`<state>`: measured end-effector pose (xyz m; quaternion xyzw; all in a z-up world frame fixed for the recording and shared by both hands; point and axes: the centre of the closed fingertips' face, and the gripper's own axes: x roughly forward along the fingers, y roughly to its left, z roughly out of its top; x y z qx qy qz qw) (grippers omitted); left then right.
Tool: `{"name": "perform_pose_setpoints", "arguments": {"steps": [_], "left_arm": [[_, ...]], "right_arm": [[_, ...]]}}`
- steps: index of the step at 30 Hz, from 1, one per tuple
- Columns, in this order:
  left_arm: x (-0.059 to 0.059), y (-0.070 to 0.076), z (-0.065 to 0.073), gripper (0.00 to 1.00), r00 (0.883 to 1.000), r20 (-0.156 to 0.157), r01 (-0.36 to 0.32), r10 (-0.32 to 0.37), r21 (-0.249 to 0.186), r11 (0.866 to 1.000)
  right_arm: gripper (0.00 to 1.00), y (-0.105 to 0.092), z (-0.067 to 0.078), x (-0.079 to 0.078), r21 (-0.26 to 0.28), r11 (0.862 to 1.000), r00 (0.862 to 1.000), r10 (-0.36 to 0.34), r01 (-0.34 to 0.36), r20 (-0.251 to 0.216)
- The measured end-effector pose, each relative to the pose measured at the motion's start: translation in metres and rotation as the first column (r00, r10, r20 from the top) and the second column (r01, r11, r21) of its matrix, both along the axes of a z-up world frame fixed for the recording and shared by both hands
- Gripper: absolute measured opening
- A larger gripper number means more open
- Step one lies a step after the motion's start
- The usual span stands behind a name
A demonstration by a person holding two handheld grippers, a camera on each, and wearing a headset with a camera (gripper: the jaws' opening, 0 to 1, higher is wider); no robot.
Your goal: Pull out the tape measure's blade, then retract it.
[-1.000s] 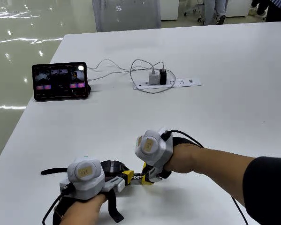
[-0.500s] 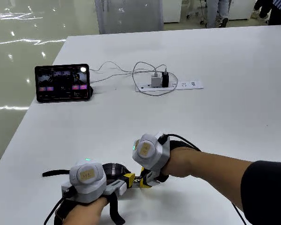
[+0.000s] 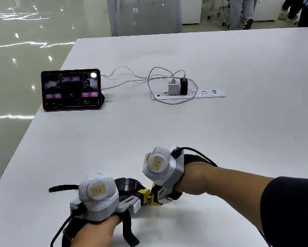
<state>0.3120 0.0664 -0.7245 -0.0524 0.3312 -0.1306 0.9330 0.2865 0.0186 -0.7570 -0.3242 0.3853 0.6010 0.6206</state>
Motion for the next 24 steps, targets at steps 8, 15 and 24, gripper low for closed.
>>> {"name": "perform_pose_setpoints", "arguments": {"steps": [8,15,24], "left_arm": [[0.0002,0.0002,0.0000,0.61,1.000,0.000,-0.001,0.001,-0.002,1.000],[0.0003,0.0000,0.0001,0.62,1.000,0.003,-0.001,0.001,-0.002,1.000],[0.0002,-0.0004,0.0003,0.63,1.000,0.002,0.003,-0.003,0.003,1.000]], "right_arm": [[0.11,0.0022,0.0000,-0.0003,0.007,1.000,1.000,0.002,-0.002,0.002],[0.11,0.0035,-0.0006,-0.0001,0.010,1.000,1.000,0.013,-0.013,0.010],[0.12,0.0035,-0.0012,-0.0009,0.028,1.000,1.000,0.006,-0.007,0.024]]}}
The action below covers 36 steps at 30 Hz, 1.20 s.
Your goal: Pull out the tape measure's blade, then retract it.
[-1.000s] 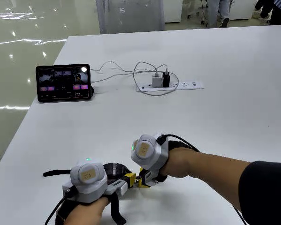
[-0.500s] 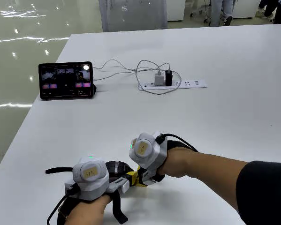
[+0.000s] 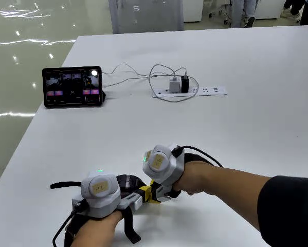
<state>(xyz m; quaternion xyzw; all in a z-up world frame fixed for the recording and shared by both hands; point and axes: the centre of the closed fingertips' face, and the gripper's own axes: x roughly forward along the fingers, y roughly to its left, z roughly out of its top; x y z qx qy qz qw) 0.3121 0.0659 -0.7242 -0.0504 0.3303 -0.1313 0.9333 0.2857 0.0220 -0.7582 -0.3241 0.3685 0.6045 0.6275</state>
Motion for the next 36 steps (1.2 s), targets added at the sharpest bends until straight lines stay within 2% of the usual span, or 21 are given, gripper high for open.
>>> {"name": "perform_pose_setpoints", "arguments": {"steps": [4,6,9,16,19,21,26,27,28,30,36], "left_arm": [[-0.001,-0.001,0.000,0.63,1.000,-0.009,0.016,-0.016,0.011,1.000],[-0.001,-0.001,0.001,0.63,0.999,0.000,0.039,-0.039,0.030,0.999],[-0.002,-0.001,0.002,0.63,0.999,-0.002,0.051,-0.051,0.021,0.999],[-0.003,-0.001,0.000,0.63,0.995,-0.010,0.098,-0.098,0.030,0.995],[-0.004,0.000,0.000,0.63,0.994,-0.020,0.112,-0.111,0.019,0.994],[-0.005,0.001,0.000,0.66,0.993,-0.029,0.118,-0.118,0.006,0.993],[-0.005,0.002,0.002,0.72,0.991,-0.017,0.133,-0.133,0.008,0.991],[-0.008,-0.006,0.006,0.74,0.988,-0.016,0.155,-0.156,-0.059,0.986],[-0.010,-0.006,0.006,0.77,0.988,-0.033,0.147,-0.150,-0.083,0.986],[-0.011,-0.002,0.004,0.78,0.987,-0.032,0.152,-0.154,-0.065,0.986],[-0.013,0.000,0.005,0.87,0.984,-0.019,0.177,-0.179,-0.067,0.982]], "right_arm": [[0.13,-0.002,0.001,0.000,0.016,0.999,1.000,-0.029,0.029,0.013],[0.15,-0.003,0.002,0.003,0.035,0.997,0.998,-0.065,0.065,0.016],[0.17,-0.007,0.005,0.005,0.047,0.995,0.996,-0.084,0.083,0.009],[0.20,-0.017,0.012,0.006,0.062,0.991,0.993,-0.119,0.118,0.012],[0.17,-0.024,0.017,0.005,0.096,0.985,0.989,-0.146,0.144,0.015],[0.19,-0.030,0.019,0.003,0.106,0.980,0.986,-0.169,0.167,0.005],[0.21,-0.048,0.025,0.002,0.133,0.969,0.977,-0.211,0.208,0.010],[0.22,-0.052,0.026,0.000,0.137,0.966,0.975,-0.222,0.220,0.005],[0.22,-0.055,0.027,-0.001,0.140,0.965,0.974,-0.226,0.223,0.005],[0.23,-0.062,0.028,-0.002,0.146,0.961,0.971,-0.238,0.234,0.008],[0.26,-0.079,0.033,-0.007,0.173,0.946,0.960,-0.280,0.274,0.006]]}}
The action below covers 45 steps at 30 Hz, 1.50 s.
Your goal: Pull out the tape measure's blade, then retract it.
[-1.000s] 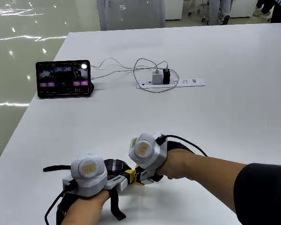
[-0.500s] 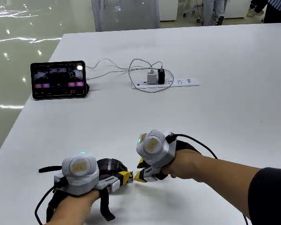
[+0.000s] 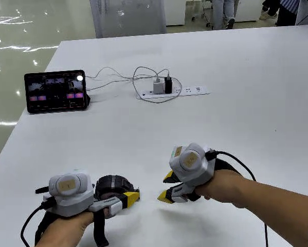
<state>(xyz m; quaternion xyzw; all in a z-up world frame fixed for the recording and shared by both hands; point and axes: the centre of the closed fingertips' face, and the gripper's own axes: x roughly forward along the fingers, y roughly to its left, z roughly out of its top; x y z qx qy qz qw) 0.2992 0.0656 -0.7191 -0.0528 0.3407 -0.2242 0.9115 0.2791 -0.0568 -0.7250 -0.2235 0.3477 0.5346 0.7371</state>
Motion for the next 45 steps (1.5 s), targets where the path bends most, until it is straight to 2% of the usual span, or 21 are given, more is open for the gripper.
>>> {"name": "perform_pose_setpoints", "arguments": {"steps": [4,5,7,9,12,14,16,19,23,25,28,30,32,36,40,42,43,45], "left_arm": [[-0.004,-0.002,0.001,0.98,0.998,0.010,0.059,-0.059,0.003,0.998],[-0.005,0.000,0.002,0.99,0.997,0.015,0.069,-0.069,0.018,0.997],[-0.009,-0.005,0.005,0.99,0.993,0.021,0.118,-0.118,0.009,0.993],[-0.012,-0.001,0.003,0.99,0.987,0.022,0.159,-0.160,0.045,0.986],[-0.017,-0.002,0.006,0.99,0.980,0.016,0.200,-0.201,0.025,0.979],[-0.016,0.001,0.011,0.99,0.971,0.058,0.228,-0.231,0.051,0.972],[-0.018,0.002,0.012,0.99,0.968,0.049,0.244,-0.246,0.054,0.968],[-0.019,0.007,0.014,0.99,0.961,0.064,0.265,-0.270,0.087,0.960],[-0.023,0.013,0.013,0.99,0.948,0.070,0.300,-0.309,0.121,0.946],[-0.025,0.016,0.012,0.99,0.946,0.072,0.304,-0.315,0.131,0.944],[-0.033,0.019,0.007,0.99,0.931,0.069,0.344,-0.359,0.171,0.923],[-0.037,0.021,0.008,0.99,0.934,0.058,0.341,-0.352,0.146,0.929],[-0.037,0.026,0.010,0.99,0.937,0.064,0.334,-0.344,0.132,0.933],[-0.037,0.038,0.014,0.99,0.941,0.074,0.320,-0.331,0.133,0.938],[-0.039,0.049,0.014,0.99,0.939,0.064,0.326,-0.338,0.145,0.934],[-0.040,0.056,0.014,0.99,0.931,0.065,0.343,-0.359,0.186,0.921],[-0.040,0.057,0.014,0.99,0.930,0.063,0.346,-0.363,0.190,0.919],[-0.040,0.062,0.017,0.99,0.934,0.059,0.338,-0.353,0.177,0.924]], "right_arm": [[0.30,-0.015,0.001,0.000,-0.002,1.000,0.999,-0.020,0.020,0.026],[0.30,-0.018,0.001,0.001,-0.002,1.000,0.999,-0.025,0.025,0.032],[0.32,-0.025,0.001,0.001,0.011,0.999,0.998,-0.050,0.049,0.026],[0.33,-0.034,0.001,0.000,0.020,0.997,0.997,-0.069,0.068,0.019],[0.34,-0.047,0.001,0.001,0.022,0.995,0.995,-0.094,0.093,0.017],[0.36,-0.056,0.001,-0.001,0.021,0.994,0.994,-0.107,0.106,0.013],[0.36,-0.063,0.002,-0.001,0.023,0.993,0.993,-0.118,0.117,0.015],[0.38,-0.074,0.005,-0.001,0.036,0.989,0.989,-0.144,0.143,0.016],[0.41,-0.086,0.009,-0.003,0.044,0.987,0.987,-0.159,0.158,0.021],[0.43,-0.093,0.008,-0.004,0.041,0.985,0.985,-0.169,0.168,0.020],[0.45,-0.104,0.010,-0.005,0.051,0.981,0.982,-0.188,0.187,0.019],[0.48,-0.111,0.011,-0.008,0.064,0.978,0.980,-0.199,0.198,0.011],[0.51,-0.118,0.011,-0.012,0.063,0.977,0.979,-0.205,0.204,0.013],[0.55,-0.134,0.010,-0.016,0.066,0.973,0.975,-0.221,0.219,0.027],[0.60,-0.149,0.010,-0.020,0.082,0.968,0.970,-0.241,0.237,0.041],[0.64,-0.158,0.010,-0.021,0.086,0.966,0.966,-0.250,0.245,0.057],[0.65,-0.161,0.010,-0.022,0.087,0.964,0.965,-0.256,0.250,0.061],[0.66,-0.168,0.010,-0.025,0.086,0.961,0.962,-0.267,0.261,0.060]]}}
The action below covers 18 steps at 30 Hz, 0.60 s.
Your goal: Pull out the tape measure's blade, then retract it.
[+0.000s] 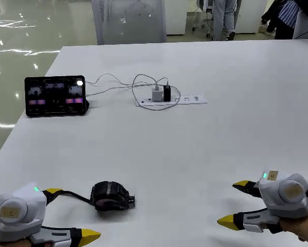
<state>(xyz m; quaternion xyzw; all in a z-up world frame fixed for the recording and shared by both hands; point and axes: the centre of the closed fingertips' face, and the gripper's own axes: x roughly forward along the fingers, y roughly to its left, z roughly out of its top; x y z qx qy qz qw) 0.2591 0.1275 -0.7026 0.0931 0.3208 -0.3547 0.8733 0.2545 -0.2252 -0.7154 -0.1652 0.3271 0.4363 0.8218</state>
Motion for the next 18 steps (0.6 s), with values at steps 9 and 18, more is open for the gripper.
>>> {"name": "perform_pose_setpoints", "arguments": {"steps": [9,18], "left_arm": [[-0.007,0.014,0.008,0.99,1.000,0.006,-0.016,0.016,0.005,1.000],[-0.010,0.020,0.008,0.99,0.999,0.006,-0.049,0.049,-0.009,0.999]], "right_arm": [[0.80,-0.037,-0.001,-0.006,0.000,0.997,0.997,-0.072,0.072,-0.020],[0.97,-0.059,-0.002,-0.014,0.001,0.996,0.995,-0.093,0.093,-0.022]]}}
